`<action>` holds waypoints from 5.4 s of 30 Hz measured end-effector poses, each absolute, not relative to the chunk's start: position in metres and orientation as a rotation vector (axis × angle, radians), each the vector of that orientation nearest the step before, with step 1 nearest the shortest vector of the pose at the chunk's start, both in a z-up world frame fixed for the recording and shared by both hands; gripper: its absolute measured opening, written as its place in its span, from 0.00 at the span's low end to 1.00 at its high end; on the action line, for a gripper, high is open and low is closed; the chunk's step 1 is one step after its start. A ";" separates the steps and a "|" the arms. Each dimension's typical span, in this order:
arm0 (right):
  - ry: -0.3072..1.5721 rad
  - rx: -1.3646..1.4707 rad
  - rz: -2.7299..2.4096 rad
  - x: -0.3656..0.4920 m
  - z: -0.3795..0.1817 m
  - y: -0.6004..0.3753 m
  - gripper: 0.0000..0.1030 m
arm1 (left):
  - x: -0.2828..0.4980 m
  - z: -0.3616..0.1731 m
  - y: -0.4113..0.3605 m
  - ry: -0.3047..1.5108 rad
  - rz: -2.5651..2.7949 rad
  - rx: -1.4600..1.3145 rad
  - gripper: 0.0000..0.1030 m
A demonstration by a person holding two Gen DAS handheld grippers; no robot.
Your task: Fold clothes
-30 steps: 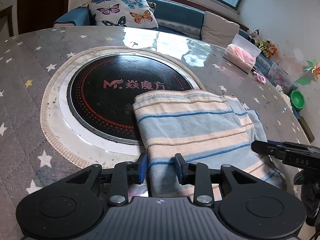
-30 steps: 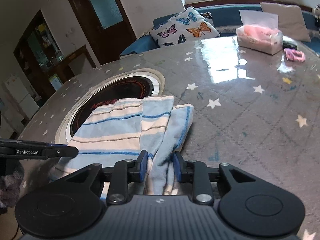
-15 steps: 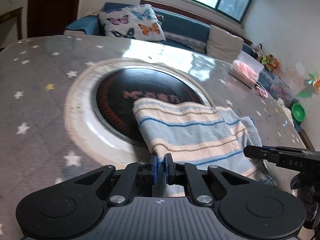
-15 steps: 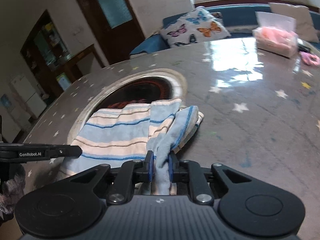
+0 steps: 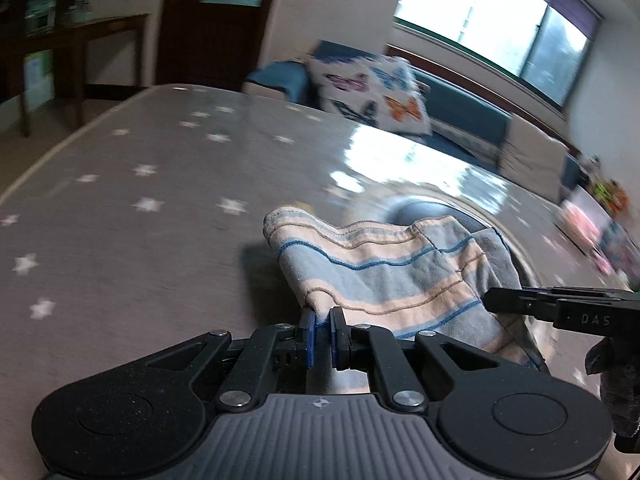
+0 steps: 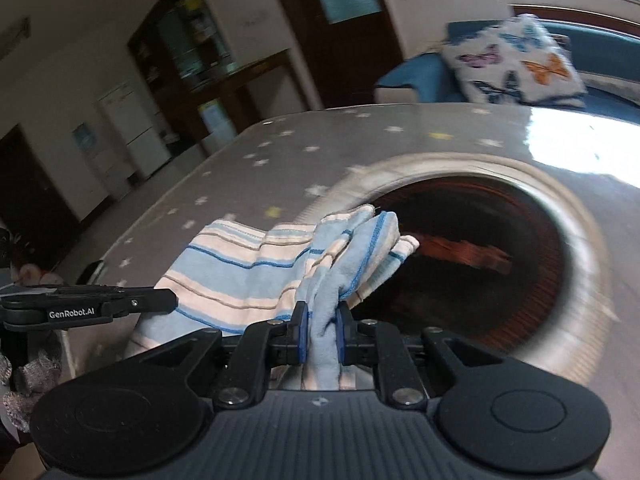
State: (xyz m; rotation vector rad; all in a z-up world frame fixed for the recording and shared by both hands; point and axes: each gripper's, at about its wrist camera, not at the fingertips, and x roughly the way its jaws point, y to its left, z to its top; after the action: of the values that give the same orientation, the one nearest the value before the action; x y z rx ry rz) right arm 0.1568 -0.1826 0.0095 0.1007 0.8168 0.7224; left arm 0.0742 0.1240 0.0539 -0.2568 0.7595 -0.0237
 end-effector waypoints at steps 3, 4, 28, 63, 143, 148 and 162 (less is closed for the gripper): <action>0.813 0.074 0.780 0.169 0.012 -0.142 0.12 | 0.076 0.059 0.154 0.740 0.040 -0.271 0.08; 0.814 0.066 0.804 0.173 0.013 -0.128 0.12 | 0.076 0.060 0.164 0.735 0.058 -0.275 0.08; 0.846 -0.018 0.844 0.235 -0.011 -0.012 0.22 | 0.099 0.050 0.257 0.738 0.252 -0.260 0.12; 0.786 -0.080 0.864 0.256 -0.010 0.023 0.22 | 0.210 0.029 0.222 0.776 0.120 -0.224 0.12; 0.684 -0.173 0.821 0.052 -0.008 -0.084 1.00 | -0.027 0.028 0.155 0.743 0.249 -0.234 1.00; 0.677 -0.186 0.806 0.045 -0.008 -0.085 1.00 | -0.029 0.028 0.149 0.747 0.260 -0.226 1.00; 0.679 -0.192 0.769 0.031 -0.011 -0.089 1.00 | -0.041 0.021 0.138 0.758 0.267 -0.232 1.00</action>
State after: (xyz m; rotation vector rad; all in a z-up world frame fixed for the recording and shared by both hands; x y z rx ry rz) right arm 0.0312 -0.0894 -0.0106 -0.1922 0.6791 0.7688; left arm -0.0409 0.1382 0.0209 -0.2320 0.7584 0.2666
